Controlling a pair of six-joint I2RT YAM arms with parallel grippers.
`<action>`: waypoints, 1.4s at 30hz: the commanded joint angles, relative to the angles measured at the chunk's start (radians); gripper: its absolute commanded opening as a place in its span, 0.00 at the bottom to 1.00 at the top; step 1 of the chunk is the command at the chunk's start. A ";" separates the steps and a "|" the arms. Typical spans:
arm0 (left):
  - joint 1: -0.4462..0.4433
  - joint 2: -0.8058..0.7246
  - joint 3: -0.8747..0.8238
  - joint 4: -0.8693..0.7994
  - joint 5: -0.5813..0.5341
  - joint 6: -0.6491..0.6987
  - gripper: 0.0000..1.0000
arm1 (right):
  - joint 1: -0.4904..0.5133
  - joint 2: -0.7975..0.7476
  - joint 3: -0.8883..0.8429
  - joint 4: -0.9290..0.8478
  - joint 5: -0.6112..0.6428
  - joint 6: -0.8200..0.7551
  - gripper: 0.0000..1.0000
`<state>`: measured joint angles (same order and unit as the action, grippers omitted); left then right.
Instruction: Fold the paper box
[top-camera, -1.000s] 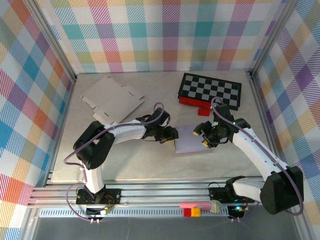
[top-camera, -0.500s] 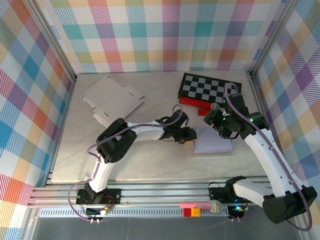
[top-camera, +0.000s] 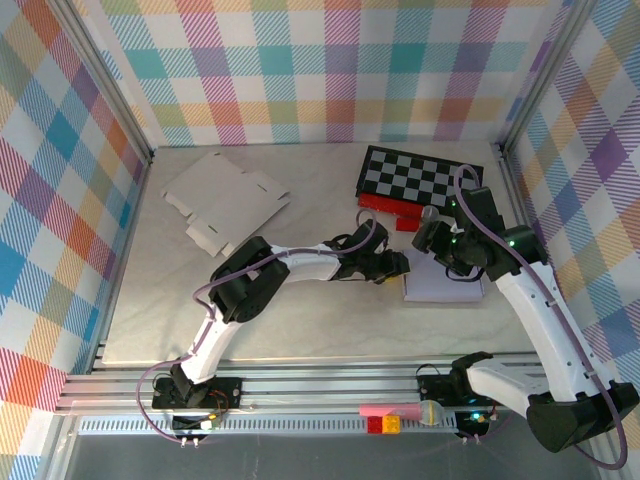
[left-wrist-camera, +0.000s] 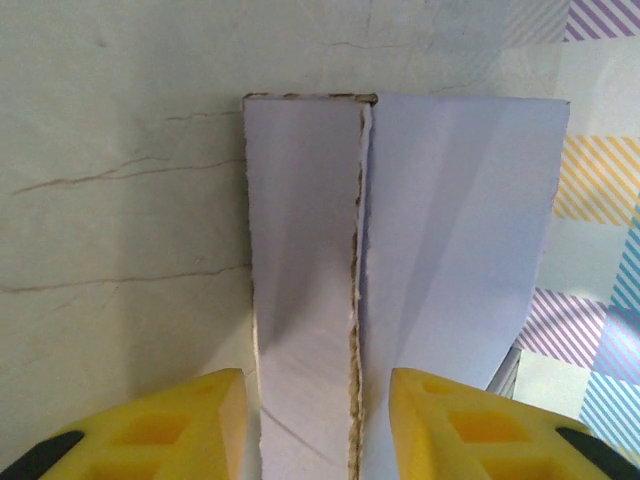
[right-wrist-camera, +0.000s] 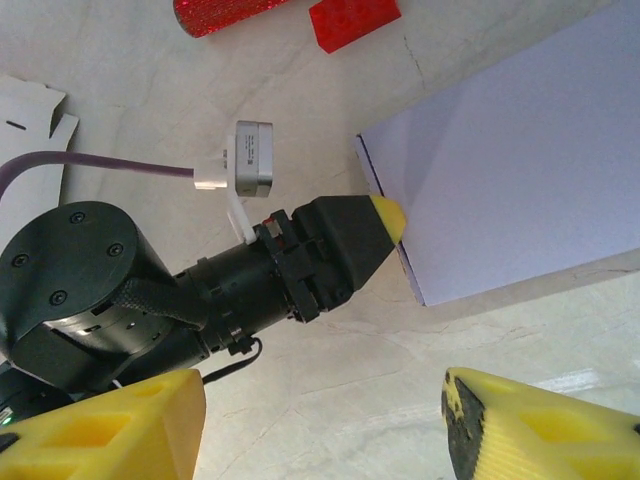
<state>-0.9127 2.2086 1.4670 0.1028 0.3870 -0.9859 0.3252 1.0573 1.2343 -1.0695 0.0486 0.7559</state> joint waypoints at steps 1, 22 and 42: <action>0.015 -0.153 -0.063 -0.053 -0.033 0.019 0.42 | -0.009 0.002 0.012 0.036 -0.031 -0.040 0.64; 0.850 -0.351 -0.038 -0.669 -0.175 0.452 0.37 | 0.136 0.357 0.051 0.420 -0.364 0.017 0.61; 0.643 -0.396 -0.454 -0.149 -0.024 0.036 0.24 | 0.146 0.433 -0.074 0.536 -0.454 0.042 0.61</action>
<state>-0.1993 1.8751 1.0847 -0.1612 0.3431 -0.8032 0.4690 1.4834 1.1782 -0.5598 -0.3805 0.8001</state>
